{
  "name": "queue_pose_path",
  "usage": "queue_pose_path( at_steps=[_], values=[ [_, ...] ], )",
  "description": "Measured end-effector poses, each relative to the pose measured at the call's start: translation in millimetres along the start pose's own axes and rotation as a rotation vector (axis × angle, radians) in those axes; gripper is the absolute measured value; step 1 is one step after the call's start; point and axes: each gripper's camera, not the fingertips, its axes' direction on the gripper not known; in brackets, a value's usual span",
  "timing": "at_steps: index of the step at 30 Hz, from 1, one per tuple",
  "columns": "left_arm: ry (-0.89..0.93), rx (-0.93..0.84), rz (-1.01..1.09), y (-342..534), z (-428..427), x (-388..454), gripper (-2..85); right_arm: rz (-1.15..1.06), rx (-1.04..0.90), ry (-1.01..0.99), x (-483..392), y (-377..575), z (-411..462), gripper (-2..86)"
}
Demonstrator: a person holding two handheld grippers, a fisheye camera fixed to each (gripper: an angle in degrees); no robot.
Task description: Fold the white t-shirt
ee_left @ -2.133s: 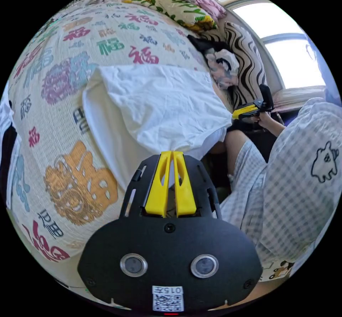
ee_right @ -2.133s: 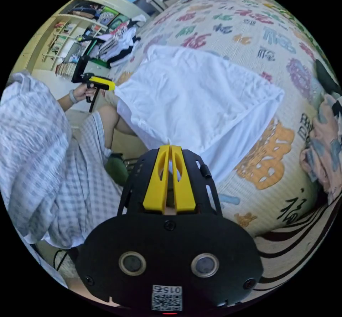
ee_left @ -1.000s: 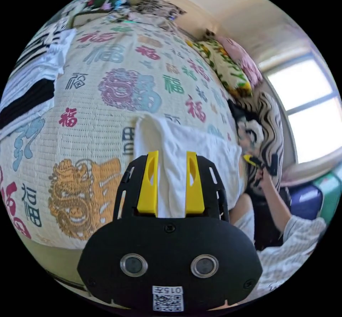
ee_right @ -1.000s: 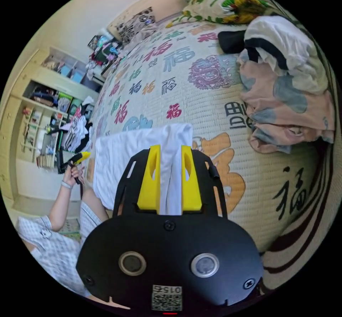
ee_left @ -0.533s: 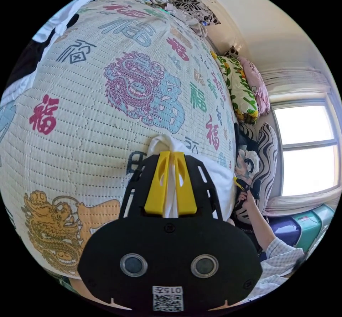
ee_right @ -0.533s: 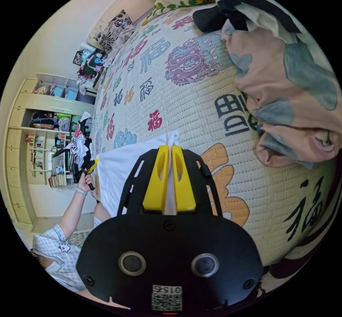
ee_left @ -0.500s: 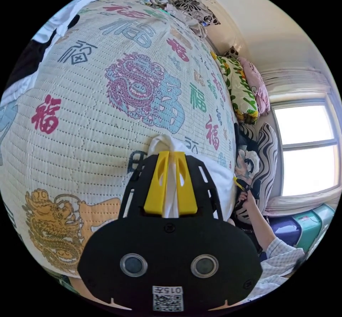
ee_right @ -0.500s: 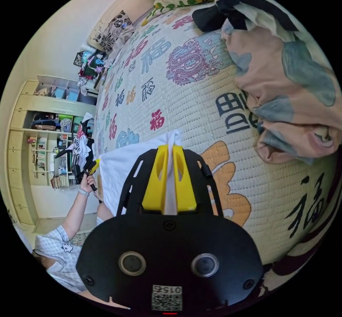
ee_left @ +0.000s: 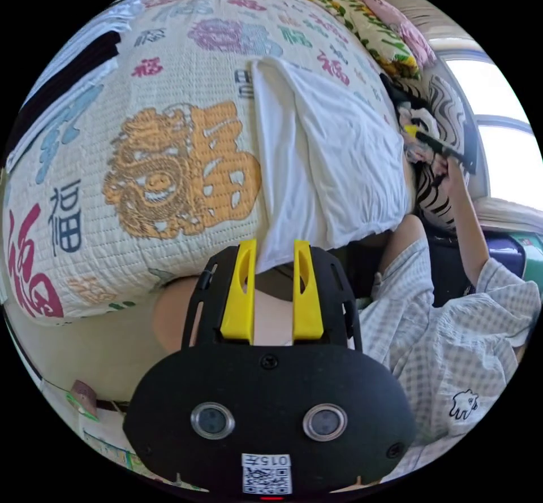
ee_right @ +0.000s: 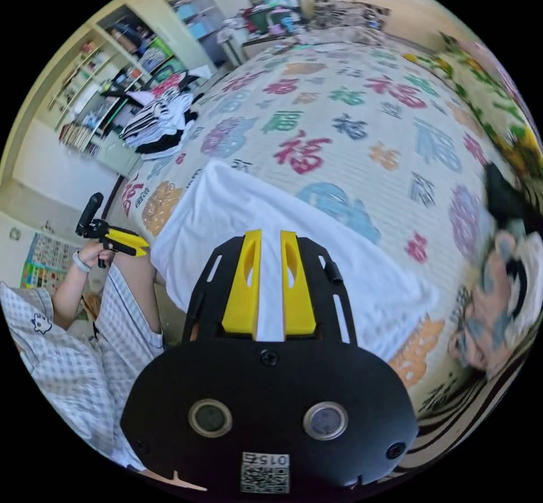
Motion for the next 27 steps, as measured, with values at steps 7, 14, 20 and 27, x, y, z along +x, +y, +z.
queue_pose_path(
  at_steps=[7, 14, 20, 27],
  values=[
    [-0.043, -0.1, 0.025, -13, 27, 3, 6.7, -0.24, -0.122, -0.005, -115, -148, 97, 8.6],
    [0.051, -0.076, 0.009, -7, 27, -9, 0.9, -0.361, -0.485, 0.151, -166, -226, 214, 8.2],
    [0.117, 0.016, 0.028, 6, 16, -12, -0.7, -0.386, -0.538, 0.169, -173, -245, 223, -0.1],
    [0.141, 0.231, -0.022, 39, -20, -21, -0.8, -0.348, -0.396, 0.152, -182, -275, 186, -0.7]
  ],
)
